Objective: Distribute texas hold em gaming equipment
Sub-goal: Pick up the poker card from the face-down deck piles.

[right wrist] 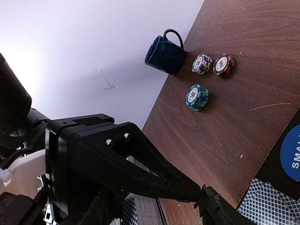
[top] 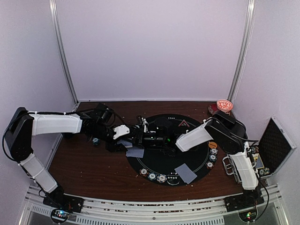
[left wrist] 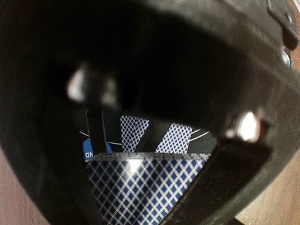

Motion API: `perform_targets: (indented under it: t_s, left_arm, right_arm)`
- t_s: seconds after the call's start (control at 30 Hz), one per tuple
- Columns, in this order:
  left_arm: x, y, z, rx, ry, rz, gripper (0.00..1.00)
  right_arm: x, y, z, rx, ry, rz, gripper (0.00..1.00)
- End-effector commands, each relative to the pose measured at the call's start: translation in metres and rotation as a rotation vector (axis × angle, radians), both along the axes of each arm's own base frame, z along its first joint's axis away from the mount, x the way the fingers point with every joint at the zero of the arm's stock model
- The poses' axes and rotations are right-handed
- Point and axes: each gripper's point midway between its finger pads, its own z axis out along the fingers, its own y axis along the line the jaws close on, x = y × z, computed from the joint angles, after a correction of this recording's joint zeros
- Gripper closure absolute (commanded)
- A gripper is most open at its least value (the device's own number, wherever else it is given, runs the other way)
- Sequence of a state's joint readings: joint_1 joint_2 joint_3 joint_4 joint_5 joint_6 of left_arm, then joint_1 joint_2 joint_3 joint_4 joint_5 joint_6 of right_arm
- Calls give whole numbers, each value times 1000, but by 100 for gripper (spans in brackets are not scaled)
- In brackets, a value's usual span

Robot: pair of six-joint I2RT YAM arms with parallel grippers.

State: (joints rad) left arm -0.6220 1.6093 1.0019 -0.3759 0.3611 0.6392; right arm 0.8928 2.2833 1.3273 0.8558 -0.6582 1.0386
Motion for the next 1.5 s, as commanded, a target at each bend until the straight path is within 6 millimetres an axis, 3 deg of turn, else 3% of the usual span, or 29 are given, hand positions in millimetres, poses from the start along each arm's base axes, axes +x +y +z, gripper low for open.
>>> perform_targets:
  t_s: [0.0, 0.3, 0.53, 1.0, 1.27, 1.4, 1.47]
  left_arm:
    - [-4, -4, 11, -29, -25, -28, 39]
    - [-4, -4, 11, -31, -24, -29, 39]
    - [-5, -4, 10, -29, -21, -31, 39]
    - [-1, -4, 5, -16, -18, -21, 39]
    - [-1, -4, 3, -13, -17, -20, 39]
    - [0, -4, 3, -11, -17, -18, 39]
    - [0, -4, 1, -8, -15, -17, 39]
  right_arm:
    - [0, 6, -15, -57, 6, 9, 34]
    - [10, -10, -32, -164, 12, -48, 39]
    - [30, -39, -36, -178, 44, -127, 54]
    - [8, -35, 11, -61, 18, -51, 81]
    - [2, -40, 17, -71, 5, -55, 84]
    - [-2, -38, 22, -58, -1, -43, 91]
    - [-5, -36, 22, -55, 0, -33, 100]
